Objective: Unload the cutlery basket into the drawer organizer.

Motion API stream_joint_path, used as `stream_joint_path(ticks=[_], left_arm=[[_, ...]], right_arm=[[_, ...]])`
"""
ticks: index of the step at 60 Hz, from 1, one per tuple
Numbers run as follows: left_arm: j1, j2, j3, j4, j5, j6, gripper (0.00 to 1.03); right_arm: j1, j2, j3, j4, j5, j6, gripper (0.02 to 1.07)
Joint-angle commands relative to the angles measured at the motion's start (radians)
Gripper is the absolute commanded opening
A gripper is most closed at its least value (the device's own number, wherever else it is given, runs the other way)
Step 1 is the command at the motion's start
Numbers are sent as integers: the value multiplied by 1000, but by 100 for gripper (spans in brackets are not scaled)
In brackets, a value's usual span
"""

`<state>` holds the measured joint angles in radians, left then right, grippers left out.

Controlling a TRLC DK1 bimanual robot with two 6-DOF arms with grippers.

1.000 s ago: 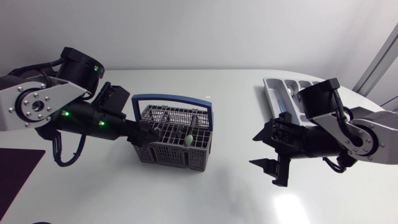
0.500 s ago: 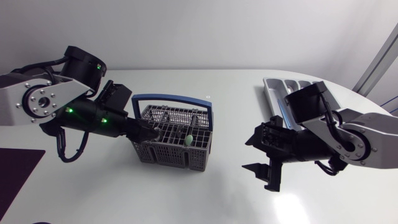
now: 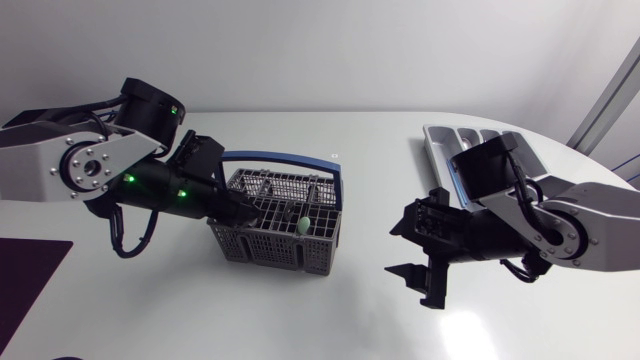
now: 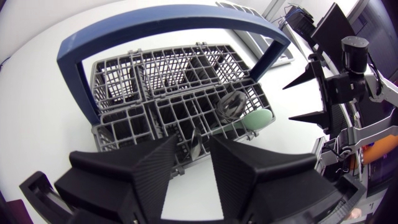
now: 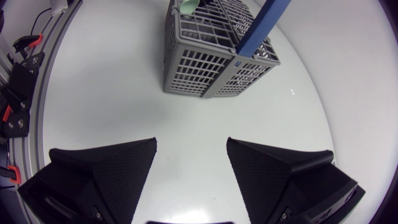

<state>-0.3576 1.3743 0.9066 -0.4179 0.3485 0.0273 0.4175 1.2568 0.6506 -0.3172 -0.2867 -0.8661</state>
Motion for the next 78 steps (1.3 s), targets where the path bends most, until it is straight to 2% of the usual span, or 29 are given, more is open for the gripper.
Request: stream_joint_path(ticks=[1, 17, 19, 22, 23, 78], left_arm=[[-9, 23, 29, 8, 12, 3, 24], [-29, 28, 18, 1, 12, -10, 24], [-29, 28, 17, -1, 12, -12, 21], [-30, 25, 14, -1, 12, -20, 6], [-30, 25, 14, -1, 12, -23, 4], [-29, -77, 51, -24, 43, -113, 4]], right_arm=[[3, 15, -5, 4, 3, 19, 84], [1, 18, -11, 15, 3, 16, 84], [1, 18, -11, 15, 3, 16, 84], [1, 18, -12, 15, 3, 16, 84], [1, 18, -12, 17, 3, 16, 84], [15, -25, -17, -2, 1, 19, 83]])
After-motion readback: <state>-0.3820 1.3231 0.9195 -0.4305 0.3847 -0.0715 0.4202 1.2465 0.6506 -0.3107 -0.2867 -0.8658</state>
